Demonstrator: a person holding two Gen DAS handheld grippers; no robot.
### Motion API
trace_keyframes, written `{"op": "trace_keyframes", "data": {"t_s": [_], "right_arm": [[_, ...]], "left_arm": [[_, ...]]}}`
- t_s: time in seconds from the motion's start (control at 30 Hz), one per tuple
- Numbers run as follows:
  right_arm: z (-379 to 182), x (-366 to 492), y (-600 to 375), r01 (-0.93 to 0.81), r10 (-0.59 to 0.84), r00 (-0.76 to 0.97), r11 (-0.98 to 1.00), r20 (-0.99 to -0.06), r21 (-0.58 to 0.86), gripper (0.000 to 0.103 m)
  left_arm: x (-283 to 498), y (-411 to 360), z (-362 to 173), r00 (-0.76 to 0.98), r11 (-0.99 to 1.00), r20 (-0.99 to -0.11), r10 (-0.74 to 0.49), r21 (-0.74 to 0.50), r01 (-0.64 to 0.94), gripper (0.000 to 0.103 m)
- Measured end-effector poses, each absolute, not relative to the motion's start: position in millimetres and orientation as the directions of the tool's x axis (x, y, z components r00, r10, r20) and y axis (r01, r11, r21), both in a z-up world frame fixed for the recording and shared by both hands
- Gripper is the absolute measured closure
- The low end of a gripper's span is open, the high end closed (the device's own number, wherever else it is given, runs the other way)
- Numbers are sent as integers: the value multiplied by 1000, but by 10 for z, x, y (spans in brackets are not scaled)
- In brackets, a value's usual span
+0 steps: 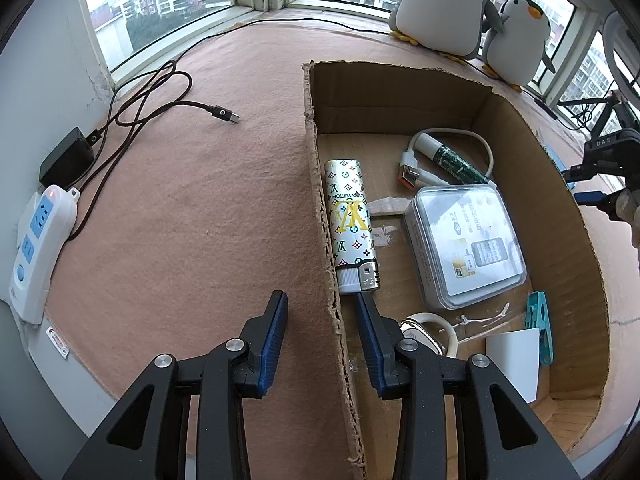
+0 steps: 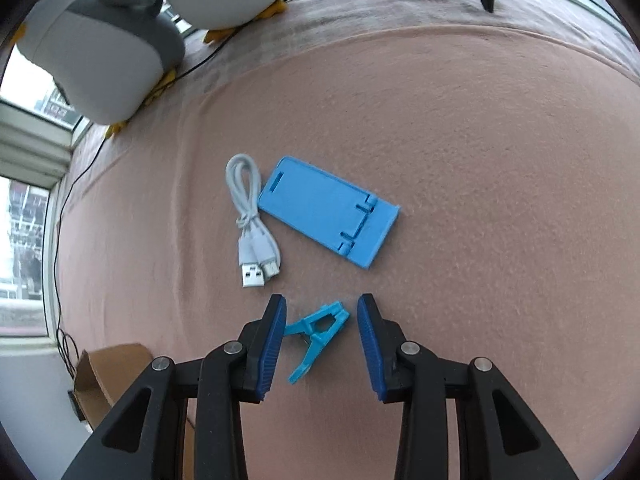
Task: Organize rigid objects
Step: 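Move the right gripper to the blue clothespin and grasp it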
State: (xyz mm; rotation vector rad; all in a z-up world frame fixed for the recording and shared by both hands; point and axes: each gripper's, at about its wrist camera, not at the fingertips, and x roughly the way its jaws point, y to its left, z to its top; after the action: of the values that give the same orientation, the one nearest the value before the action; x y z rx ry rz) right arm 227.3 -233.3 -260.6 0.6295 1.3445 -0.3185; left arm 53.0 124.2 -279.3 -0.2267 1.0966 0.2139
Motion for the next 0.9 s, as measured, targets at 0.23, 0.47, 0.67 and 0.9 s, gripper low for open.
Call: {"op": "trace_keyframes", "data": {"t_s": [0.23, 0.47, 0.67, 0.9], "right_arm": [[-2599, 2353, -2018, 296, 129, 157, 940, -979, 172, 70], [-2480, 2214, -2056, 329, 131, 174, 927, -976, 183, 70], [-2538, 2258, -2016, 390, 180, 153, 892, -972, 227, 70], [-2622, 2359, -1820, 364, 138, 111, 916, -984, 170, 69]], "left_arm": [[523, 1244, -2795, 441, 957, -896, 60, -75, -282, 65], [522, 1251, -2792, 441, 957, -895, 59, -75, -280, 65], [523, 1245, -2793, 441, 957, -895, 60, -74, -281, 65], [525, 1254, -2792, 441, 957, -895, 58, -75, -279, 65]]}}
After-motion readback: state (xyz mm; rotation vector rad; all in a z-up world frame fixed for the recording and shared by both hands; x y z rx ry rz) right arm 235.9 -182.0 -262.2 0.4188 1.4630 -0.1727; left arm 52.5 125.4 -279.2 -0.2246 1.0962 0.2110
